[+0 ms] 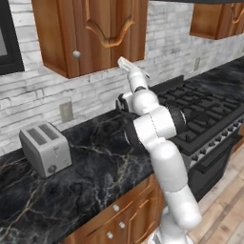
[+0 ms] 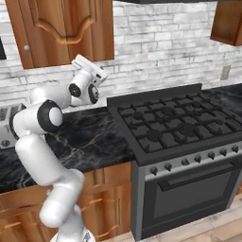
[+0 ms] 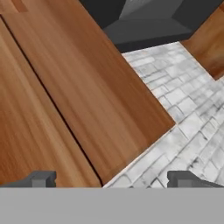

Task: Pick the mug and place it in the sink. Pick the bowl and place it in the open cabinet and then close the cabinet.

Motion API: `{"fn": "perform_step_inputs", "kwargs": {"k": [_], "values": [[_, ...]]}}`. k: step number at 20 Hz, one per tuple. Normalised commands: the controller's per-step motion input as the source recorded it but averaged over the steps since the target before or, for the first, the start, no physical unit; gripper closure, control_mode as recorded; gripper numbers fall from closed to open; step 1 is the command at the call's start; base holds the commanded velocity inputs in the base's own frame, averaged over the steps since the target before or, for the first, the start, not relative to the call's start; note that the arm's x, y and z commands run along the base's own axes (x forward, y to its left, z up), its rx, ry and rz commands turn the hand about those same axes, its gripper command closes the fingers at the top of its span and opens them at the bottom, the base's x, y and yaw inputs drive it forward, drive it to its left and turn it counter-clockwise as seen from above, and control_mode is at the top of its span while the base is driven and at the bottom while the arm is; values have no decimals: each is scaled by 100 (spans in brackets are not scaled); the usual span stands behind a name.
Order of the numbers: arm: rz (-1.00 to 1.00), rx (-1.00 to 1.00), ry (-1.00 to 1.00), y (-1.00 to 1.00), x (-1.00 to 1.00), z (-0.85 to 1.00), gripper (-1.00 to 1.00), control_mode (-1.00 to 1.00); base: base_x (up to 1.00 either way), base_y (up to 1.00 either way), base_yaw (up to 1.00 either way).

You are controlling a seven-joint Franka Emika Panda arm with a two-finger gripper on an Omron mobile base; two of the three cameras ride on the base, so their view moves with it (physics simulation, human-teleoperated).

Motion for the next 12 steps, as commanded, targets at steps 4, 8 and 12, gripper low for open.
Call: {"fn": "perform_step_inputs", "kwargs": {"k": [4, 8, 12], "values": [[-13, 4, 37, 14, 67, 27, -100, -100, 0, 0, 0], [-16, 5, 39, 1, 29, 49, -100, -100, 0, 0, 0], [-16, 5, 37, 0, 24, 40, -100, -100, 0, 0, 0]]}}
